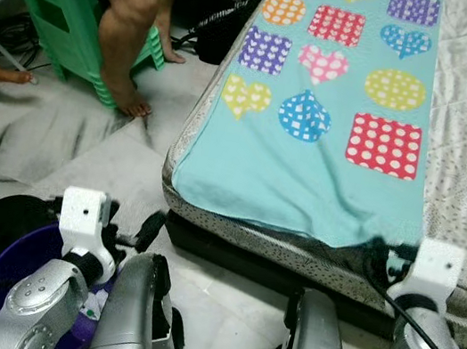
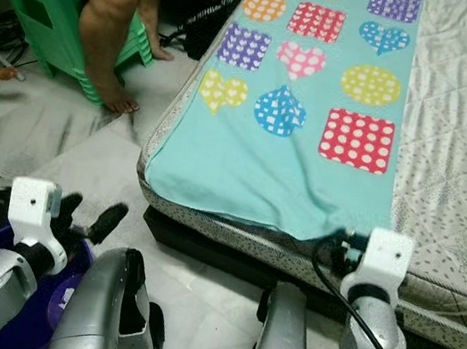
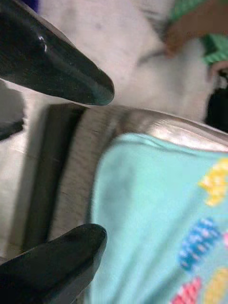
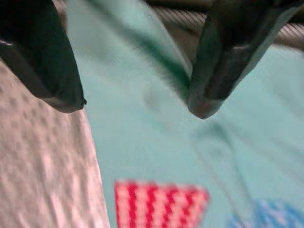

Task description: Clean up the room

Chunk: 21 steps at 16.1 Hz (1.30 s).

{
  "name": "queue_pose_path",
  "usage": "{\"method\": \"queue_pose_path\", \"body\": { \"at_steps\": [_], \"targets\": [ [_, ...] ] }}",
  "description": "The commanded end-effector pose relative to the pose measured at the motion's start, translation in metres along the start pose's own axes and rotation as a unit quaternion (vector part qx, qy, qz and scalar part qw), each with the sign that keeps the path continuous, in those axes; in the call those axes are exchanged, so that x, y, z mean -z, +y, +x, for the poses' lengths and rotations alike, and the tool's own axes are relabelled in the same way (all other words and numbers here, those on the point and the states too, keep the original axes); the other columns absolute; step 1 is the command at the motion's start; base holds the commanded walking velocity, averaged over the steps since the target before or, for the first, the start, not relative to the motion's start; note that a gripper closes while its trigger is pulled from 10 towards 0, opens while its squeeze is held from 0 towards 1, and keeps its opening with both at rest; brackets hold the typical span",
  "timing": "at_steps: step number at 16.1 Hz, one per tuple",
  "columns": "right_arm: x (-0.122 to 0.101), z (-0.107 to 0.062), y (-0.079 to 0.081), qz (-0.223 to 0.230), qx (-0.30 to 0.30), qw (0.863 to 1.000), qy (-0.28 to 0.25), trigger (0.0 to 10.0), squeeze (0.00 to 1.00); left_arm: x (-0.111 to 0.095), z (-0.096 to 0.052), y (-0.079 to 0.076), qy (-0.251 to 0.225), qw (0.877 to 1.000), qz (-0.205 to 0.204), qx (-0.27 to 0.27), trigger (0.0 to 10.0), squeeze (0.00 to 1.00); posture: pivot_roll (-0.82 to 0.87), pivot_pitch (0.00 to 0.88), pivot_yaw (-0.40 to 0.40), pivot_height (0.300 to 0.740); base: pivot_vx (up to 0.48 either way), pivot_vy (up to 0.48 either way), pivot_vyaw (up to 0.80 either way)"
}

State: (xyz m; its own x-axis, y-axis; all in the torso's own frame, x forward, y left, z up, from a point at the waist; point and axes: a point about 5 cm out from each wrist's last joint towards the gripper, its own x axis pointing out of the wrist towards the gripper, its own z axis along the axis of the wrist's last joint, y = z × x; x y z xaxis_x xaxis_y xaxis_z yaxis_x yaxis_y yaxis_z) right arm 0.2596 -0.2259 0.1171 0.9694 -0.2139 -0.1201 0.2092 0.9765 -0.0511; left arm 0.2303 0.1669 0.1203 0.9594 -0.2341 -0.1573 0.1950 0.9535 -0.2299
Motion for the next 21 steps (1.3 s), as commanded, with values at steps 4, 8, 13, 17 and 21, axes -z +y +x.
{"method": "queue_pose_path", "body": {
  "at_steps": [4,8,13,17,21],
  "targets": [
    [-0.017,0.006,0.008,0.035,0.005,0.999,-0.038,10.0,1.00,-0.004,0.003,-0.001,-0.016,1.000,0.007,-0.006,10.0,0.00,-0.14,0.164,0.084,0.569,0.000,0.000,0.00],
    [-0.030,0.014,0.012,0.068,0.007,0.995,-0.072,10.0,1.00,-0.006,0.011,0.003,-0.027,1.000,0.007,-0.009,10.0,0.00,-0.14,0.124,0.094,0.569,0.000,0.000,0.00],
    [-0.044,0.028,0.014,0.088,0.020,0.991,-0.095,10.0,0.00,-0.007,0.023,0.003,-0.037,0.999,0.003,-0.008,10.0,0.00,-0.16,0.083,0.103,0.569,0.000,0.000,0.00],
    [-0.048,0.034,0.013,0.094,0.025,0.990,-0.103,10.0,0.00,-0.006,0.027,0.003,-0.040,0.999,0.001,-0.006,10.0,0.00,-0.17,0.077,0.102,0.600,0.000,0.000,0.00],
    [-0.050,0.036,0.010,0.090,0.027,0.990,-0.107,10.0,0.00,-0.004,0.028,0.001,-0.040,0.999,-0.002,-0.005,10.0,0.00,-0.17,0.078,0.098,0.641,0.000,0.000,0.00]
  ]
}}
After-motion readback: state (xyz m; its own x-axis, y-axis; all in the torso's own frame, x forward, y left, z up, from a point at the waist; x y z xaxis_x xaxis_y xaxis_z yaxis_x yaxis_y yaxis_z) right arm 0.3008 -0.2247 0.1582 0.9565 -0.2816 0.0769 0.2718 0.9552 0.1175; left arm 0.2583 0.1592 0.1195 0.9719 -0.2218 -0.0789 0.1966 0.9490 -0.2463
